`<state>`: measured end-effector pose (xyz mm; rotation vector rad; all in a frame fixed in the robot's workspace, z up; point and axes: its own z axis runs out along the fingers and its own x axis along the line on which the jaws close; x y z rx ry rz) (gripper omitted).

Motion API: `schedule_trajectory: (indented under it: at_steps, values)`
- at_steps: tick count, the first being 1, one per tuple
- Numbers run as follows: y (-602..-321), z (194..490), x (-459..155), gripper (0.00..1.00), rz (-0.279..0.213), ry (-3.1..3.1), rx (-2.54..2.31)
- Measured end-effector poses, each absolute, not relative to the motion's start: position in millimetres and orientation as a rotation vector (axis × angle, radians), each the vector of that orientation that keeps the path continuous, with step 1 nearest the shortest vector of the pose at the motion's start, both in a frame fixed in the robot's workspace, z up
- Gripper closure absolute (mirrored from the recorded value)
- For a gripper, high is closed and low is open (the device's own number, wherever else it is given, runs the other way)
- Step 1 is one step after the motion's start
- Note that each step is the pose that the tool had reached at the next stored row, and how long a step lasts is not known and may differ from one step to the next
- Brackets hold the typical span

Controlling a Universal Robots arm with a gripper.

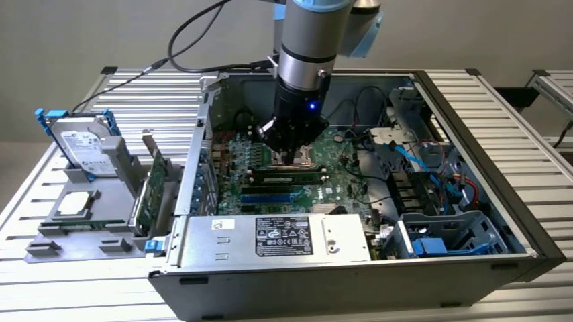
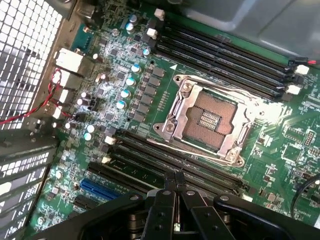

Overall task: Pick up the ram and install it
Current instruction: 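Press down the ram until it locks into place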

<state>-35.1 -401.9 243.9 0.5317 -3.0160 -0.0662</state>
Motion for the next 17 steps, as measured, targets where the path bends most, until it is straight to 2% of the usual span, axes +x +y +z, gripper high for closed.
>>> schedule_trajectory:
  at_steps: [11,17]
  values:
    - [-401.9,243.8,-35.0,0.89,-0.074,-3.055,0.296]
    - [-401.9,243.8,-35.1,0.89,-0.057,-3.072,0.205]
